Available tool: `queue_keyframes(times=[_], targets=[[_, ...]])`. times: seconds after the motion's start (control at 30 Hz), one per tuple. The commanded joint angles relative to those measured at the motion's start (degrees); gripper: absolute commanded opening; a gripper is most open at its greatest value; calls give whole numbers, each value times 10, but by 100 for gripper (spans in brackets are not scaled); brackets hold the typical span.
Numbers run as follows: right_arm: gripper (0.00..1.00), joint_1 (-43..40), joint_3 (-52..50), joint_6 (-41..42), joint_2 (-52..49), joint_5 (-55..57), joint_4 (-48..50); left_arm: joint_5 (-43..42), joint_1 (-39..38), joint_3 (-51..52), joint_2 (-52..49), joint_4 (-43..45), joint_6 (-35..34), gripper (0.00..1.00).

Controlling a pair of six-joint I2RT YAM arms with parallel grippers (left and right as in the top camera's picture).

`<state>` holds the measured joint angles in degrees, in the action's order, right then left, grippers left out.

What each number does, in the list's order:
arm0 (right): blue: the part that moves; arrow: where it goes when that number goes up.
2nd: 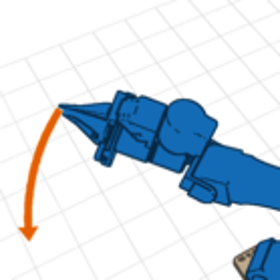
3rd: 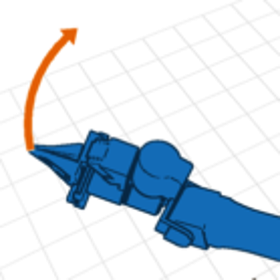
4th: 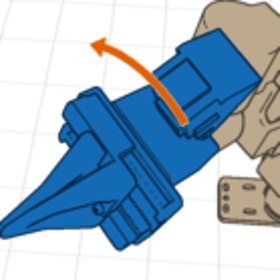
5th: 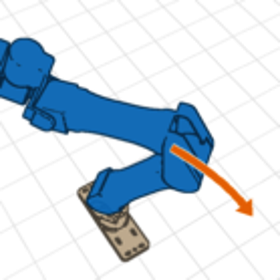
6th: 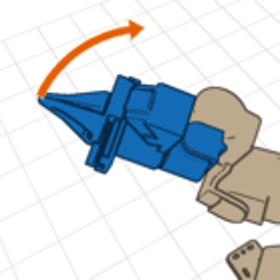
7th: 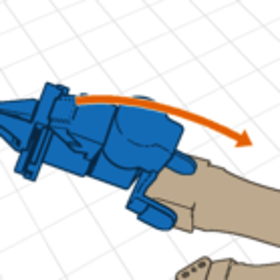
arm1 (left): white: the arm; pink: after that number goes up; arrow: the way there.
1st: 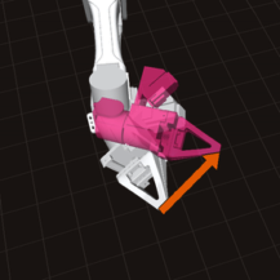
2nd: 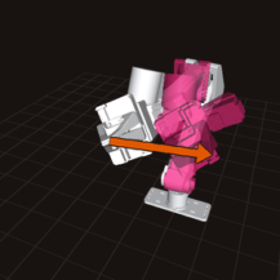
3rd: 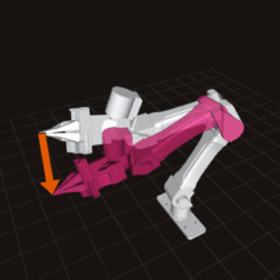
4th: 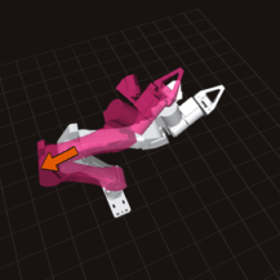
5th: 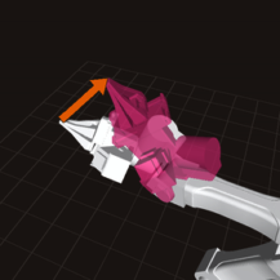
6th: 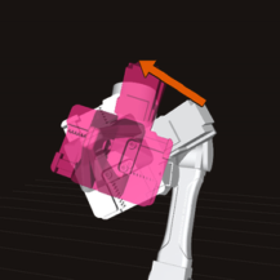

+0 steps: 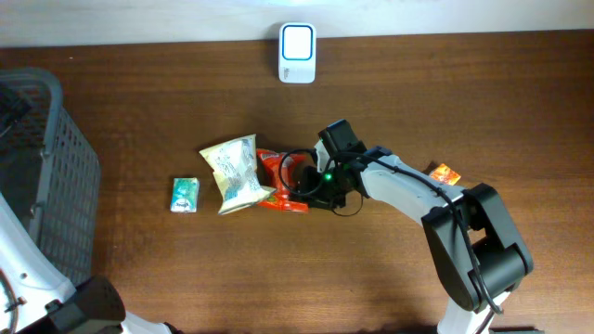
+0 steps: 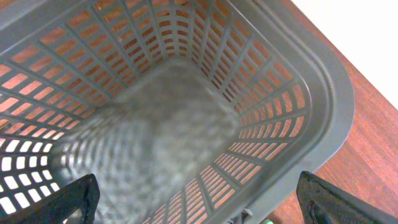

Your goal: Scan the item barcode

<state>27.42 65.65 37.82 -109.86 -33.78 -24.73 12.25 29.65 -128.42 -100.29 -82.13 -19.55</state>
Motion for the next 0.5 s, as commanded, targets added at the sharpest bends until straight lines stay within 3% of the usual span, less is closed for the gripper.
queue_keyframes(times=[0.0, 0.23, 0.27, 0.3, 0.33, 0.4, 0.47], targets=[[4, -21, -1, -10, 5, -1, 11, 0, 1, -6, 1, -1, -6, 99], [4, -200, 12, -250, 29, -1, -49, 0, 2, -6, 1, -1, -6, 99], [31, -230, 14, -253, 29, -1, -40, 0, 1, -6, 1, -1, -6, 99], [41, -253, 23, -241, 29, -14, -40, 0, 1, -6, 1, -1, -6, 99], [43, -264, 34, -234, 29, -47, -40, 0, 1, -6, 1, 0, -6, 99], [25, -259, 73, -234, 31, -82, -60, 0, 1, -6, 1, 0, -6, 99], [24, -225, 134, -235, 31, -47, -106, 0, 1, -6, 1, -1, -6, 99]])
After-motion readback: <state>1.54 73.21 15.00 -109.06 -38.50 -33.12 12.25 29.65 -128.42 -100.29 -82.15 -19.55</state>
